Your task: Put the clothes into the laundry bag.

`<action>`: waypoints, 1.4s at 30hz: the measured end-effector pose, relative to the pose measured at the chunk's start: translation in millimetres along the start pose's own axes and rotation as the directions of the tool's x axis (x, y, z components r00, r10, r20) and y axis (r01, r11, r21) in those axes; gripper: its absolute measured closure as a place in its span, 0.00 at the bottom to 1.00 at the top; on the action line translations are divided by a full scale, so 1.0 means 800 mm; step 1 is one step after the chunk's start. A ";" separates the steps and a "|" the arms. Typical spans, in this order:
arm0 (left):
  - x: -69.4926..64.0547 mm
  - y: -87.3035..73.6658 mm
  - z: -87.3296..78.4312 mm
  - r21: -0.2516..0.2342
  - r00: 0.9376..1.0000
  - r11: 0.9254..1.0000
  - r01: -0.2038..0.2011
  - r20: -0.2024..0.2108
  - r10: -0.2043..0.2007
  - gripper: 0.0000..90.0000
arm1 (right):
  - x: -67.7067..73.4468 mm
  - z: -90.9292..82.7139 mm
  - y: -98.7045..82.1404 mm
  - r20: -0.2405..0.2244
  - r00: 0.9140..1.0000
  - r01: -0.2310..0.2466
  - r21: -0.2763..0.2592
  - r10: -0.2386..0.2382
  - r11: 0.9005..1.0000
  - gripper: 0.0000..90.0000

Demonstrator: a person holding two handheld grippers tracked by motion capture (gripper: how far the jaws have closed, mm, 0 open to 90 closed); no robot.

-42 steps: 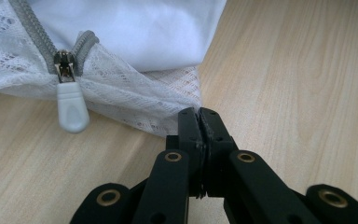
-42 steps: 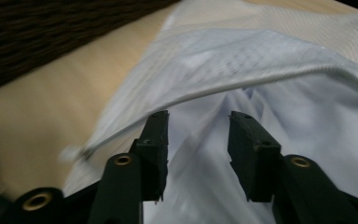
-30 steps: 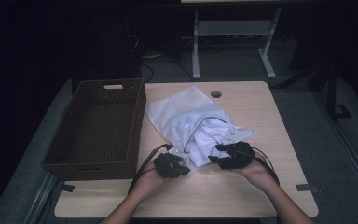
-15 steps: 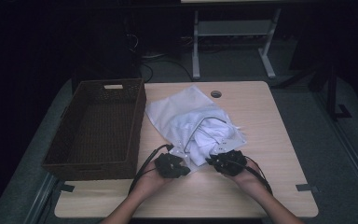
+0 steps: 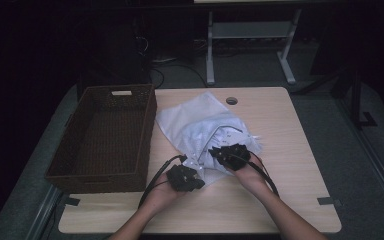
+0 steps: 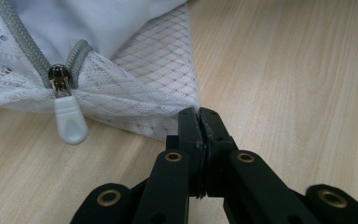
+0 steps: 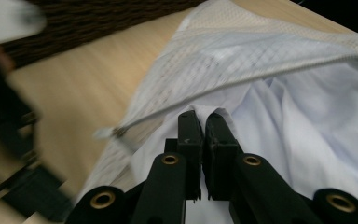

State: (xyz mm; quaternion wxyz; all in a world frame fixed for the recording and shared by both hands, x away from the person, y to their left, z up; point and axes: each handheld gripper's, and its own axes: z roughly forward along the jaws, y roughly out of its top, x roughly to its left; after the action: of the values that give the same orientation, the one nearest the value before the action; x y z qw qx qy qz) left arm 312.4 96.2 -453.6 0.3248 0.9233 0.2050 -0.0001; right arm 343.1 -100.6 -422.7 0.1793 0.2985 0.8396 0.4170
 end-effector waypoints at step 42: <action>0.005 -0.003 -0.001 -0.003 1.000 1.000 0.019 -0.004 -0.019 0.97 | -0.032 -0.057 -0.047 -0.081 0.995 -0.056 0.067 0.061 0.996 0.51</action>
State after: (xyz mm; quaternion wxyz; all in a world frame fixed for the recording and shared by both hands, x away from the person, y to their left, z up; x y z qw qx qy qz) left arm 315.3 100.0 -454.8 0.3256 0.9209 0.2144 -0.0012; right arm 324.0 -162.1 -425.2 0.1222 0.3112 0.8503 0.4065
